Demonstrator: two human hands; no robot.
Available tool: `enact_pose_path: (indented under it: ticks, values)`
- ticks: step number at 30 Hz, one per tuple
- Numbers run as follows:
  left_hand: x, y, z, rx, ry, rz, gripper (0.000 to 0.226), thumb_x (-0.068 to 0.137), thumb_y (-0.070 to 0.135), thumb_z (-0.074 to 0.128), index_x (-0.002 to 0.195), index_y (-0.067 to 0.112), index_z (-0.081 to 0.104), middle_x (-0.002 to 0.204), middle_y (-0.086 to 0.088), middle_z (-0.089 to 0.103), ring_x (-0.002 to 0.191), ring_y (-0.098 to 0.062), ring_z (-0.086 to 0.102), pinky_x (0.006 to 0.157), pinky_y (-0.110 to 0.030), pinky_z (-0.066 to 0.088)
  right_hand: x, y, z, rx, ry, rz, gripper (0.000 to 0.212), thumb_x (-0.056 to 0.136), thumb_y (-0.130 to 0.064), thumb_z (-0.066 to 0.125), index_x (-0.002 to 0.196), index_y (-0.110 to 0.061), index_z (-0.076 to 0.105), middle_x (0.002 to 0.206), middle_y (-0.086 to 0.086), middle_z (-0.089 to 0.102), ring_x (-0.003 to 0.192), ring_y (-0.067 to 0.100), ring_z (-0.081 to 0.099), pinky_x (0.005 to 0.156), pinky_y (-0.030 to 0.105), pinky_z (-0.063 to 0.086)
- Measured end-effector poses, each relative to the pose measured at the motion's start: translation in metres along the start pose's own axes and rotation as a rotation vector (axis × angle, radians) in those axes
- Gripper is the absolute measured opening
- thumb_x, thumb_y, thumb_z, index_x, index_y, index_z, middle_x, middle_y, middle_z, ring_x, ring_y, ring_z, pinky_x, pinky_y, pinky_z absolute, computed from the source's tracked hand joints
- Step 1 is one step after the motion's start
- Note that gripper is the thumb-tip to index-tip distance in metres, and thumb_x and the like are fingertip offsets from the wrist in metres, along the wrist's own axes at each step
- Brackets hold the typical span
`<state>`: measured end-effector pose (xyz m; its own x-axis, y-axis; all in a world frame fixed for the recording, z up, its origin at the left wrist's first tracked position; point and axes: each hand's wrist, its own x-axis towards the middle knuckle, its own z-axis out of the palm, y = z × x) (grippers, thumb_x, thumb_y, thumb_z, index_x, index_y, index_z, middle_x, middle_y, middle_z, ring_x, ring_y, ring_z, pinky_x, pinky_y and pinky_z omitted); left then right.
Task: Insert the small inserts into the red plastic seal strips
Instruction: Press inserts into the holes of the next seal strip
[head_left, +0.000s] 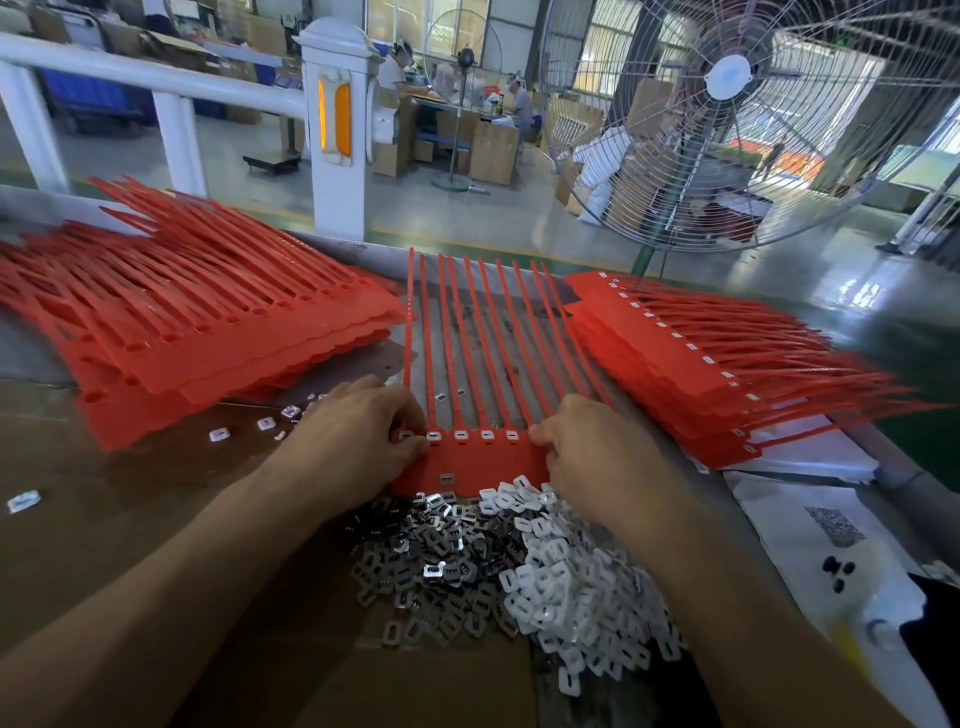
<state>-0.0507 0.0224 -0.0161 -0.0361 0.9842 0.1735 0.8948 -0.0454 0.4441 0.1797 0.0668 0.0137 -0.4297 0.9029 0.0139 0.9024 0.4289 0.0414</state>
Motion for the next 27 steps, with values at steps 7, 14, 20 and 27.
enact_pose_path:
  ticks: [7,14,20,27]
  values:
    - [0.000,-0.001,0.001,-0.003,0.011,0.009,0.018,0.089,0.046,0.070,0.104,0.036,0.068,0.100,0.012,0.052,0.102,-0.015,0.054,0.094,-0.037,0.046,-0.001,0.010,0.003,0.110,0.011,-0.035,0.035,0.099,-0.012,0.049,0.116,-0.026,0.076,0.105,0.001,0.057,0.101,0.024,0.061,0.085,0.040,0.055]
    - [0.002,-0.003,0.002,-0.017,0.016,0.016,0.016,0.088,0.044,0.071,0.102,0.035,0.068,0.098,0.011,0.052,0.101,-0.017,0.055,0.094,-0.039,0.047,-0.008,0.024,0.009,0.533,0.126,-0.080,0.006,0.093,-0.034,0.075,0.098,-0.033,0.078,0.093,-0.018,0.064,0.086,-0.003,0.062,0.080,0.026,0.050]
    - [0.002,-0.003,0.003,-0.017,0.028,0.026,0.017,0.088,0.043,0.072,0.102,0.034,0.069,0.097,0.011,0.053,0.100,-0.016,0.055,0.093,-0.038,0.047,-0.011,0.013,0.013,0.593,-0.019,-0.196,0.010,0.088,-0.036,0.081,0.097,-0.035,0.078,0.094,-0.015,0.063,0.089,-0.004,0.062,0.077,0.016,0.044]
    - [0.003,-0.004,0.003,-0.012,0.020,0.019,0.018,0.089,0.046,0.070,0.103,0.036,0.068,0.098,0.015,0.051,0.101,-0.014,0.053,0.092,-0.037,0.047,-0.010,0.008,0.012,0.599,-0.045,-0.192,0.008,0.090,-0.029,0.080,0.093,-0.035,0.075,0.096,-0.016,0.061,0.089,-0.006,0.059,0.074,0.014,0.044]
